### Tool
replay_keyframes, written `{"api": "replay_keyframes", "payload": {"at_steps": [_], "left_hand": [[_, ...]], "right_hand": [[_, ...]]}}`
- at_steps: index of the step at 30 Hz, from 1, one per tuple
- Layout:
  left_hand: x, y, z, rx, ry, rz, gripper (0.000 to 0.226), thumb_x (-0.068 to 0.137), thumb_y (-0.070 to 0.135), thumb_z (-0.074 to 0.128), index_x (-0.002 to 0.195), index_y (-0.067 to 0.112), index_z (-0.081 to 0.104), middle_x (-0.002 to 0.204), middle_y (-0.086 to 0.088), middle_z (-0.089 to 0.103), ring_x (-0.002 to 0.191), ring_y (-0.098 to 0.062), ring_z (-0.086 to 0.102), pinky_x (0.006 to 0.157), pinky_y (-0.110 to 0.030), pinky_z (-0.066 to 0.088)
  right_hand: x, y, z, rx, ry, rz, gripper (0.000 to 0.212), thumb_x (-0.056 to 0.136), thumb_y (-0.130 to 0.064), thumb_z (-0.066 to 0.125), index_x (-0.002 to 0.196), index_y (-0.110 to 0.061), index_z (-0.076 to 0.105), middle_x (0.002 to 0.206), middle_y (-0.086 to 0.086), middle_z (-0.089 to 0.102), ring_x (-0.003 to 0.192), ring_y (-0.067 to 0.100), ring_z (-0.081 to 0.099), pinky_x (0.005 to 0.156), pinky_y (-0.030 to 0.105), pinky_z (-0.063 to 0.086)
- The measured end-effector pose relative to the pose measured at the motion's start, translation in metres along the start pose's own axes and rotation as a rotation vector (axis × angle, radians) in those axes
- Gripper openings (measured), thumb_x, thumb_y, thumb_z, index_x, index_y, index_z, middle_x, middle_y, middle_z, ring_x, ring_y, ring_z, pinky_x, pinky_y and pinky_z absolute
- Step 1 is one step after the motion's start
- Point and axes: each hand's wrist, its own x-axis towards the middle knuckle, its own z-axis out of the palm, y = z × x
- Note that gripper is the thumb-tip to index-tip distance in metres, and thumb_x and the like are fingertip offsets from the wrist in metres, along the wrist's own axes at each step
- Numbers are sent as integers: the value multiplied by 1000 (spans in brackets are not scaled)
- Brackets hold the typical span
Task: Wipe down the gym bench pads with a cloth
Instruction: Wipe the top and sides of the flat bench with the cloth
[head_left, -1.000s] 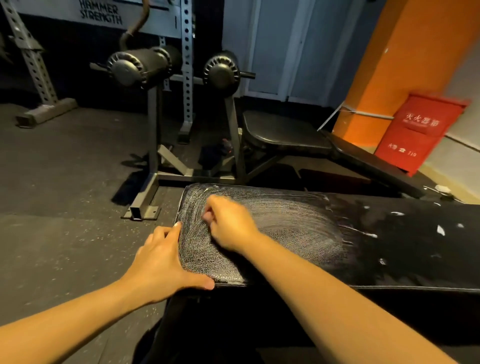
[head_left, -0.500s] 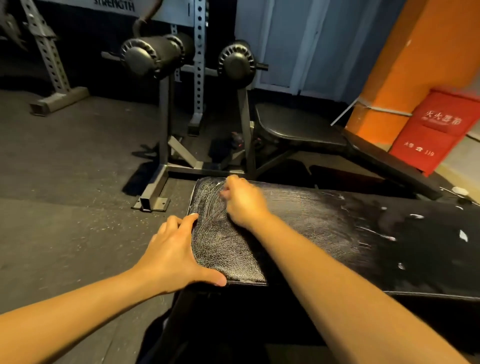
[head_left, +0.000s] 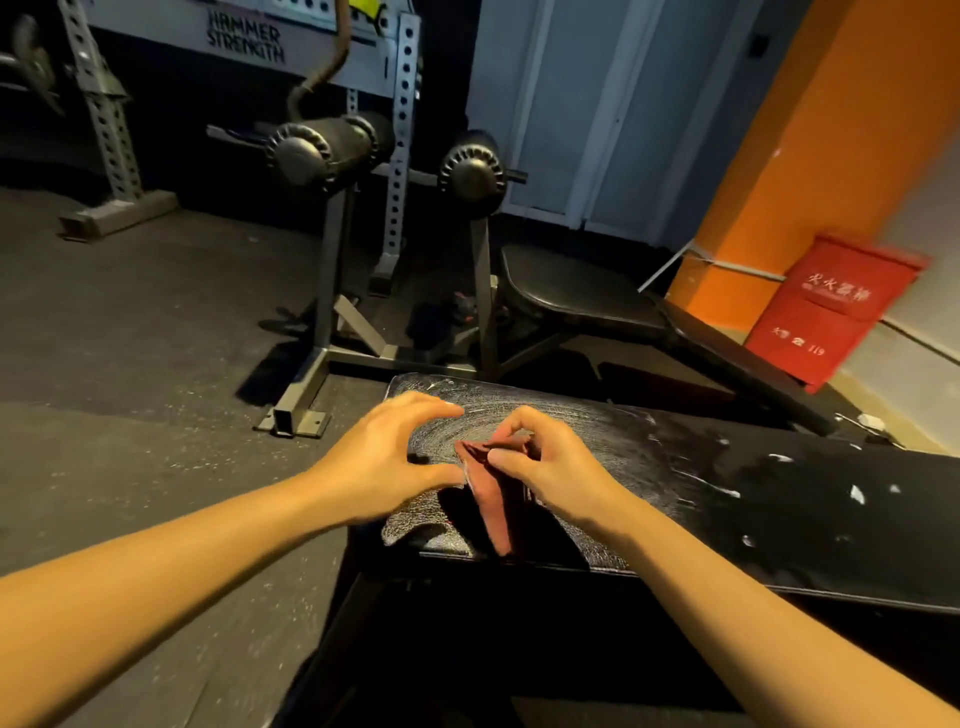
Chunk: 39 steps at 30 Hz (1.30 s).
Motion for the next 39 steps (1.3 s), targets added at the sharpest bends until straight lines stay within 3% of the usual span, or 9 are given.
{"api": "replay_keyframes", "payload": {"at_steps": [2, 5, 10, 14, 21, 25, 29, 34, 39], "left_hand": [[4, 9, -1, -83, -2, 38, 42, 82, 43, 81, 121, 38, 67, 131, 22, 58, 124, 8, 49, 106, -16, 34], [7, 11, 0, -142, -11, 18, 19, 83, 37, 81, 99, 39, 70, 116, 21, 66, 114, 6, 58, 107, -29, 44], [4, 11, -3, -222, -185, 32, 33, 84, 30, 83, 112, 36, 66, 110, 17, 70, 109, 3, 63, 103, -26, 47], [5, 12, 4, -272, -80, 3, 23, 86, 24, 81, 105, 31, 70, 93, 2, 73, 91, -7, 69, 97, -35, 54], [15, 15, -2, -227, -82, 31, 13, 90, 39, 75, 93, 27, 72, 123, 20, 60, 119, 7, 52, 97, -11, 32], [20, 20, -3, -290, -17, -87, 29, 90, 44, 72, 79, 17, 69, 82, -1, 72, 74, -3, 64, 76, -23, 47], [21, -4, -3, 13, -1, -294, 24, 88, 47, 74, 90, 26, 62, 73, 4, 68, 73, -13, 64, 77, -37, 53], [9, -29, -12, 175, 50, -304, 11, 88, 29, 71, 90, 30, 60, 84, 12, 66, 85, -13, 63, 85, -38, 54], [-2, -41, -13, 138, 49, -360, 6, 86, 23, 70, 88, 27, 66, 85, 11, 67, 86, -14, 64, 75, -32, 50]], "right_hand": [[-4, -9, 3, 57, 23, -32, 5, 96, -13, 67, 94, -18, 66, 85, 1, 71, 75, 6, 62, 71, 25, 47], [-8, -18, 7, 69, 71, -57, 5, 95, -14, 67, 92, -15, 72, 86, 8, 73, 75, 11, 64, 72, 27, 48], [-8, -16, 0, 60, 172, -60, 12, 91, -13, 72, 95, -21, 80, 93, -6, 77, 91, 6, 70, 85, 24, 53], [-3, -17, -10, 66, 245, -89, 13, 92, -12, 71, 87, -21, 79, 83, -6, 77, 83, 6, 71, 77, 21, 50], [3, -27, -26, 183, 200, -91, 10, 94, -11, 67, 90, -12, 76, 85, 6, 74, 78, 7, 66, 71, 17, 50], [11, -18, -30, 63, 245, -14, 5, 93, -14, 69, 89, -14, 74, 82, 1, 71, 76, 9, 64, 74, 29, 50], [0, 3, -1, -465, 342, 45, 28, 97, -31, 62, 122, -19, 59, 115, -1, 56, 103, 19, 60, 86, 34, 46], [-12, 10, 67, -688, 47, 91, 81, 85, -80, 25, 152, -35, 31, 157, 13, 35, 147, 33, 29, 118, 51, 29], [-12, -2, 115, -759, 6, -105, 61, 100, -65, 30, 153, -33, 33, 166, 15, 22, 155, 35, 9, 124, 51, 9]]}}
